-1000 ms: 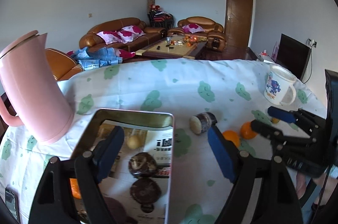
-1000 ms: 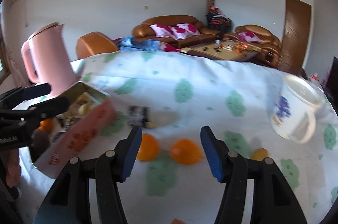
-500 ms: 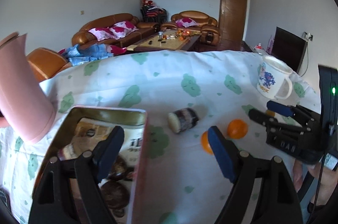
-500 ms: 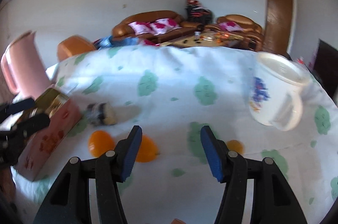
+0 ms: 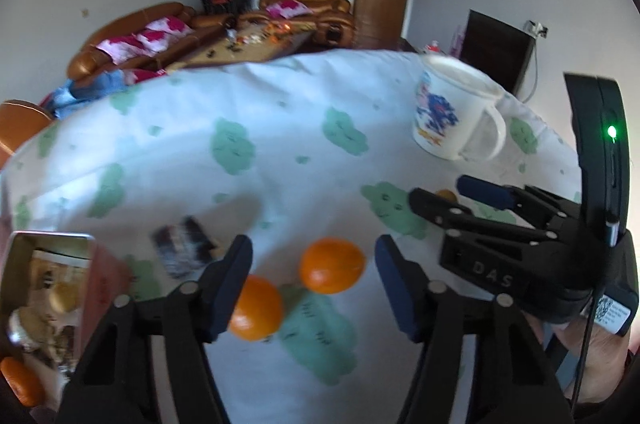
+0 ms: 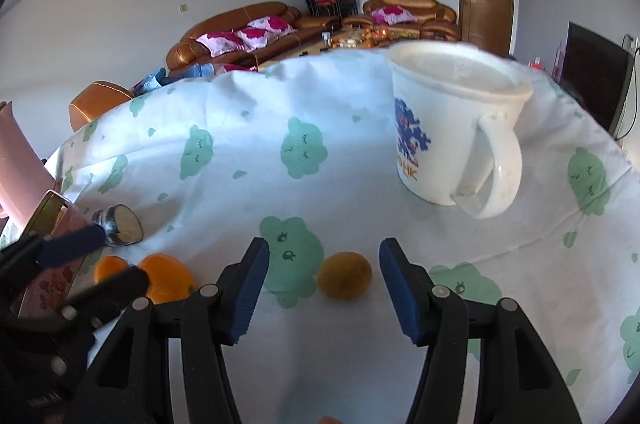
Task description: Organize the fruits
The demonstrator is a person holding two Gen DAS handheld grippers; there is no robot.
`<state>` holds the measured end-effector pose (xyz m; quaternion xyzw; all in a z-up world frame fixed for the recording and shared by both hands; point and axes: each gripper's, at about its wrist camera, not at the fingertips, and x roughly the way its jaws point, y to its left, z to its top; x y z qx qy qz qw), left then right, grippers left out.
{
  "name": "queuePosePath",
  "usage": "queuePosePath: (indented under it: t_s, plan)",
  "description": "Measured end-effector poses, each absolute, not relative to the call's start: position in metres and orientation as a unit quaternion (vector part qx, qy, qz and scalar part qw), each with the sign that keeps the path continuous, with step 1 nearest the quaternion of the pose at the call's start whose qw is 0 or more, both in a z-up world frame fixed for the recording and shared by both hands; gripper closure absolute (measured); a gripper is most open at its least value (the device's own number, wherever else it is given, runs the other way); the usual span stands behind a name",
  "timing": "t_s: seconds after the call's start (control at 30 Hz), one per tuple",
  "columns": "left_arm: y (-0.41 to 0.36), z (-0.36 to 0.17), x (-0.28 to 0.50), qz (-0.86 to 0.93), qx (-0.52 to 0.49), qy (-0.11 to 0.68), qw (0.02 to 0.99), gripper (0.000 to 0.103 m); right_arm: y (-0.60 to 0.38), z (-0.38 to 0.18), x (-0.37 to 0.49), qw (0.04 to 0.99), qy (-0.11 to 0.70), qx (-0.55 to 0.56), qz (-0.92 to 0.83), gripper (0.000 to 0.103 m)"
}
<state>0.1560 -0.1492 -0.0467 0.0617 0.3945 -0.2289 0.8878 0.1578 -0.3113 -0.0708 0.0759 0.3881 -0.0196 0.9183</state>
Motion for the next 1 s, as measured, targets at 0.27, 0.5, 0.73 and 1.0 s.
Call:
queuePosePath:
  t_s: [0.27, 0.5, 0.73, 1.0]
  plan:
    - [-0.168, -0.066, 0.164, -0.247, 0.067, 0.422, 0.870, 0.047, -0.318, -0.084, 0.169, 0.901, 0.424, 0.094, -0.015, 0.062]
    - [-0.172, -0.073, 0.159, -0.250, 0.082, 0.411, 0.873, 0.058, -0.318, -0.085, 0.161, 0.903, 0.422, 0.083, -0.010, 0.072]
    - [-0.171, -0.071, 0.157, -0.245, 0.087, 0.392, 0.882, 0.059, -0.314, -0.078, 0.151, 0.910, 0.408, 0.076, -0.009, 0.072]
    - [-0.173, -0.062, 0.146, -0.228, 0.105, 0.353, 0.901, 0.059, -0.310, -0.069, 0.143, 0.921, 0.383, 0.067, -0.009, 0.072]
